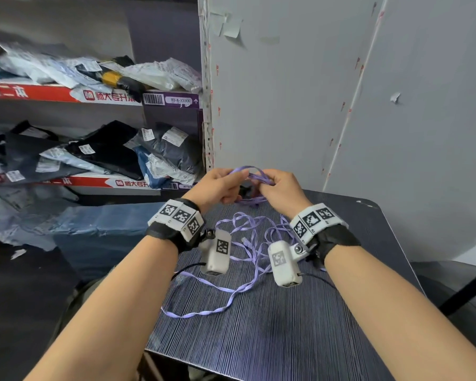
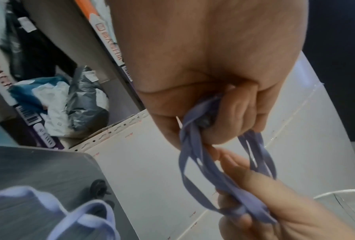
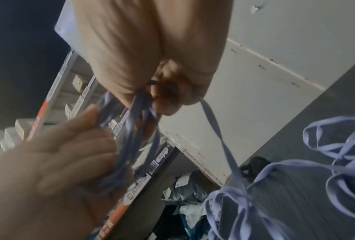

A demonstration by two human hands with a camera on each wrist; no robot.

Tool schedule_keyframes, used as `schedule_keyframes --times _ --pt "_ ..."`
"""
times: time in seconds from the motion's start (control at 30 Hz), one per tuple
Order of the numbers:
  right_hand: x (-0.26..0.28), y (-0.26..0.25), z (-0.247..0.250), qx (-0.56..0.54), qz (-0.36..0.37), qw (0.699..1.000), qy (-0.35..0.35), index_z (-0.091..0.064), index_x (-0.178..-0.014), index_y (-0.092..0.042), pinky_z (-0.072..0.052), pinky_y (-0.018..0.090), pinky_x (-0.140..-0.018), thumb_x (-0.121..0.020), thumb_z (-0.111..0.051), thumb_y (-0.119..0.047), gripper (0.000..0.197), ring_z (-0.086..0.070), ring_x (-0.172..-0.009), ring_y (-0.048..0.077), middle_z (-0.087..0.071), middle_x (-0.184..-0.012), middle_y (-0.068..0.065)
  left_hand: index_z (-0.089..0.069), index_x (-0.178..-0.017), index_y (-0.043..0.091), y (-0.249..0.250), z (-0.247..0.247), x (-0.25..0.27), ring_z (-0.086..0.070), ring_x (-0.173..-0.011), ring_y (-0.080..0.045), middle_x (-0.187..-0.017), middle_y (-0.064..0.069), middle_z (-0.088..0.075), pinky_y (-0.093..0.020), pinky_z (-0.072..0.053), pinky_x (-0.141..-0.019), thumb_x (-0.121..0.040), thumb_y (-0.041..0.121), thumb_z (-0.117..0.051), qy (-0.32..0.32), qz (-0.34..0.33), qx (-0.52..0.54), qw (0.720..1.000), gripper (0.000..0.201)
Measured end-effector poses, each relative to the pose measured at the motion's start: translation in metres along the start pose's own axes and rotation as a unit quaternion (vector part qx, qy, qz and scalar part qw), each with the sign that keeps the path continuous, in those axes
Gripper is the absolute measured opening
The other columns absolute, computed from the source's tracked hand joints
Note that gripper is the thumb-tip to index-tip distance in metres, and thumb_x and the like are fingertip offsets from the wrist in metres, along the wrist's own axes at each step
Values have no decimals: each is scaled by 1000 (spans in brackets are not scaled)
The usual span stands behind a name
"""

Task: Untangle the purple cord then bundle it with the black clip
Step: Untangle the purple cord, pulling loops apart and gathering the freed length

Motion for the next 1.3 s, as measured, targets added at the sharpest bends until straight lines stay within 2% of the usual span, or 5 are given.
schedule_keyframes --times 0.2,0.37,0.77,0.9,1.3 --pt "1 -7 -3 -178 -27 980 -83 -68 -90 -15 -31 12 -49 -86 -63 -7 10 -41 -46 2 -49 -56 -3 -34 -63 18 -10 4 -3 -24 -41 -8 -47 8 -25 -15 -42 -48 -101 21 -40 38 4 129 991 38" --pt "0 -9 3 -261 -53 961 -71 -66 -90 -12 -18 14 -42 -97 -45 -26 26 -24 -42 1 -30 -42 -13 -33 -64 16 -4 -2 -5 -23 -43 -7 -48 8 -25 -14 -26 -42 -101 20 -37 10 -2 149 989 37" --pt "-4 13 -2 -199 -49 979 -9 -60 -71 -16 -42 20 -60 -97 -44 -36 36 -49 -54 7 -52 -61 -1 -42 -61 19 5 -19 -2 -17 -33 -4 -40 12 -24 -26 -27 -57 -101 35 -34 -40 -18 153 987 44" --pt "1 24 2 -116 -35 993 9 -65 -80 -16 -34 15 -48 -97 -44 -37 34 -41 -40 -2 -54 -53 -8 -36 -66 18 12 -18 -7 -16 -32 -4 -41 11 -21 -15 -29 -36 -102 39 -29 8 15 200 980 42" --pt "17 90 36 175 -149 971 -65 -58 -69 -17 -30 23 -52 -100 -36 -33 41 -43 -56 11 -51 -67 -3 -34 -63 18 -1 47 -9 -20 -32 -9 -37 9 -25 -16 -29 -37 -103 39 -29 214 -10 222 951 45"
Point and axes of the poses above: each hand's wrist, its own x-axis away from the middle knuckle, its own z-axis out of the back of the hand, y = z × x, the point moved 5 cm from there along -x, towards the middle knuckle
